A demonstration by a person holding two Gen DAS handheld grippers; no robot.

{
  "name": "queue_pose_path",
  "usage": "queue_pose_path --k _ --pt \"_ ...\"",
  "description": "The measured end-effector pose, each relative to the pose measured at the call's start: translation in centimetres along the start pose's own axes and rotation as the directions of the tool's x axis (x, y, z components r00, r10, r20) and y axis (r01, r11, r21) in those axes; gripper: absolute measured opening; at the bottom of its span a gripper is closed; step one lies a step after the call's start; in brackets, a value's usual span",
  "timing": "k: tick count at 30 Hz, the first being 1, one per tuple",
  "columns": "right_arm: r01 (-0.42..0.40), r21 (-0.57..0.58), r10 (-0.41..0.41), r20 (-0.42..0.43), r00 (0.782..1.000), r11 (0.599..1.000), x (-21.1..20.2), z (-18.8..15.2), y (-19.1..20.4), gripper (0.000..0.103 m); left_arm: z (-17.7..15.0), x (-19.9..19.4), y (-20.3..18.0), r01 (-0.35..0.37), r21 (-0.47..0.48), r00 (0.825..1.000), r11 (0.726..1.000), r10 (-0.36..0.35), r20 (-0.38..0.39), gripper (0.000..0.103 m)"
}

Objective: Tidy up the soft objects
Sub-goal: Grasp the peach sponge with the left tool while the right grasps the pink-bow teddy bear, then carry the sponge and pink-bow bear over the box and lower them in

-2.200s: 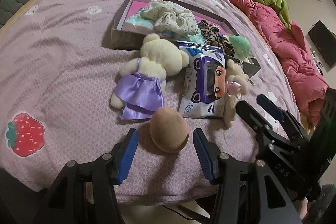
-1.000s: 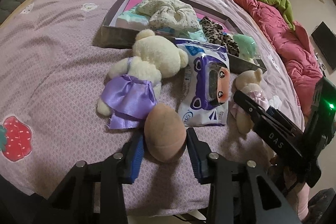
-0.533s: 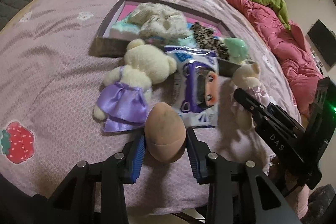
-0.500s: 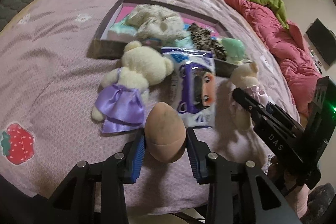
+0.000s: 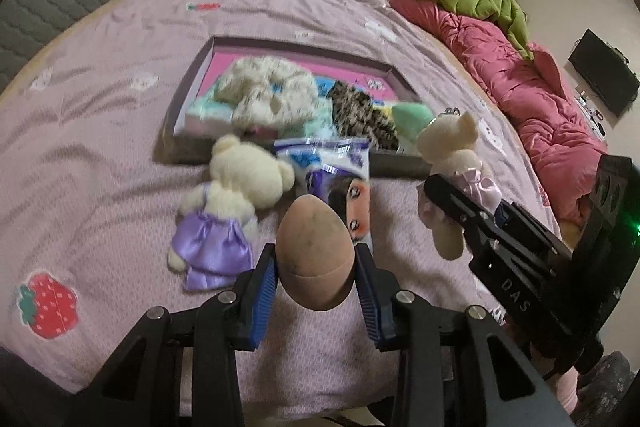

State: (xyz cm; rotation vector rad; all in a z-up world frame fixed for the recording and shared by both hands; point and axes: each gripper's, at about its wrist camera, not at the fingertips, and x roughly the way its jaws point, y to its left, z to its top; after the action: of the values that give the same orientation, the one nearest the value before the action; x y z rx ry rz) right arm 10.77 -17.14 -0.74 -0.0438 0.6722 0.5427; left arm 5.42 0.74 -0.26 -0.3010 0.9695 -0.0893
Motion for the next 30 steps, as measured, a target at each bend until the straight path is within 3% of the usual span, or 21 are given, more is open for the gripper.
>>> queue_pose_path --k 19,30 --pt "-0.043 0.011 0.042 0.083 0.996 0.999 1.0 2.6 -2.0 0.029 6.7 0.6 -0.1 -0.026 -0.011 0.996 1.0 0.027 0.09 0.038" --pt "-0.045 0.0 0.044 0.132 0.99 0.999 2.1 4.3 -2.6 0.029 10.0 2.2 0.7 -0.051 -0.023 0.993 0.998 0.053 0.103 0.038"
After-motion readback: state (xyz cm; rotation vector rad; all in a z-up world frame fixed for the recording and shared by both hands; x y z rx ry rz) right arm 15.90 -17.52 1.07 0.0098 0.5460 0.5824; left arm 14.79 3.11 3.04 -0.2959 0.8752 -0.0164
